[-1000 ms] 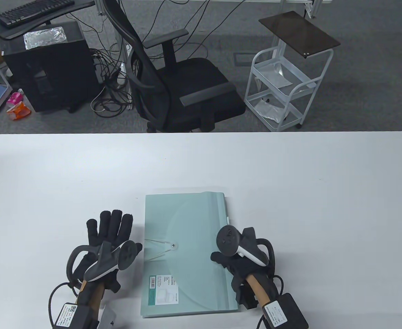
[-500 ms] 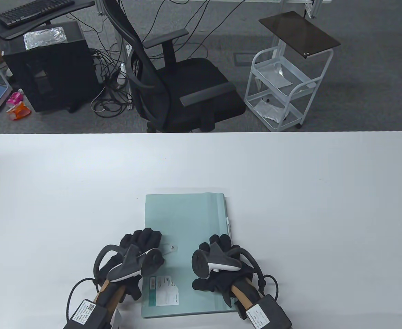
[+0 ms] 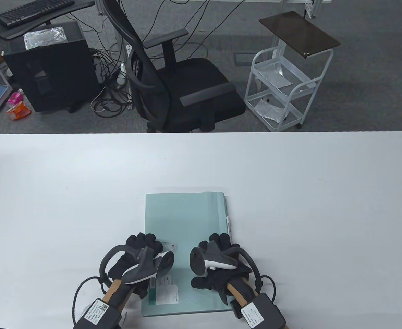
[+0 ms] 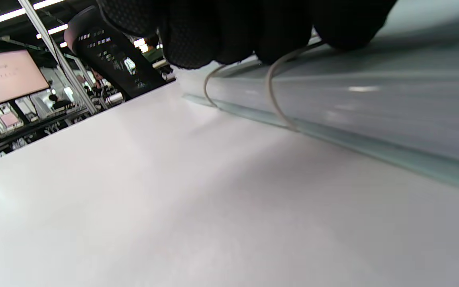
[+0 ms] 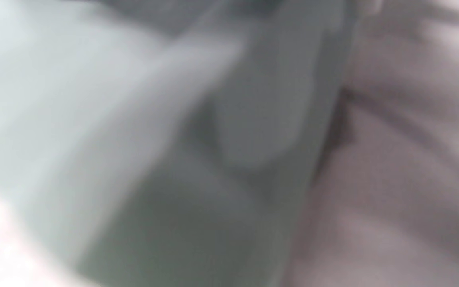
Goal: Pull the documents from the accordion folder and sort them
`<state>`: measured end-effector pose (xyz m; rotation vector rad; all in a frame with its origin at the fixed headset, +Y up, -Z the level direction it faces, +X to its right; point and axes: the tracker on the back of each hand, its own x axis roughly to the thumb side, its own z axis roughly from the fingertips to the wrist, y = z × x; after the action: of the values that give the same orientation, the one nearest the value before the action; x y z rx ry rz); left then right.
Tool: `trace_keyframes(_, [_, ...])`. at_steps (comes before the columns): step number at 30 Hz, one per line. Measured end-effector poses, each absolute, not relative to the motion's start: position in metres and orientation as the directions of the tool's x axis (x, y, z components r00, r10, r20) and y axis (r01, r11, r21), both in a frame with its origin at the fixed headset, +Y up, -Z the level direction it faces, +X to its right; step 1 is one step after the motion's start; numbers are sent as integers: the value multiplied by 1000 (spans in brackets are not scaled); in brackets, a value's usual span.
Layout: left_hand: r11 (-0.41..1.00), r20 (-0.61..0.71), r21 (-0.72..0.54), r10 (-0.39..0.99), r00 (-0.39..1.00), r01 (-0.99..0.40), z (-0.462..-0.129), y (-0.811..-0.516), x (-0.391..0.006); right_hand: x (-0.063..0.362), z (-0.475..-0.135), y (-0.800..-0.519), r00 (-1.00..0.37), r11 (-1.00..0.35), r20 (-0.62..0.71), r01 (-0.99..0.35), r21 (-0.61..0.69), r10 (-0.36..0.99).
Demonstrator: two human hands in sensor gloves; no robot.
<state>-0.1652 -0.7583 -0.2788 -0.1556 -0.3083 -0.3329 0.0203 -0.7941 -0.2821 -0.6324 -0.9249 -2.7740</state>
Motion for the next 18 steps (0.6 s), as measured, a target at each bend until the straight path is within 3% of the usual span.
trace_keyframes(8, [924, 412, -165, -255, 875, 346, -284, -760, -154, 19, -282, -793, -899, -775, 437, 296, 559, -28])
trace_keyframes(12, [943, 439, -184, -172, 882, 276, -284, -759, -153, 17, -282, -795, -896, -773, 442, 307, 555, -39])
trace_keyframes(14, [969, 422, -191, -61, 905, 154, -287, -759, -154, 16, -281, -796, -894, -768, 445, 320, 555, -51])
trace_keyframes(18, [983, 356, -161, -28, 934, 91, -290, -756, -162, 17, -281, -795, -894, -764, 446, 319, 561, -45])
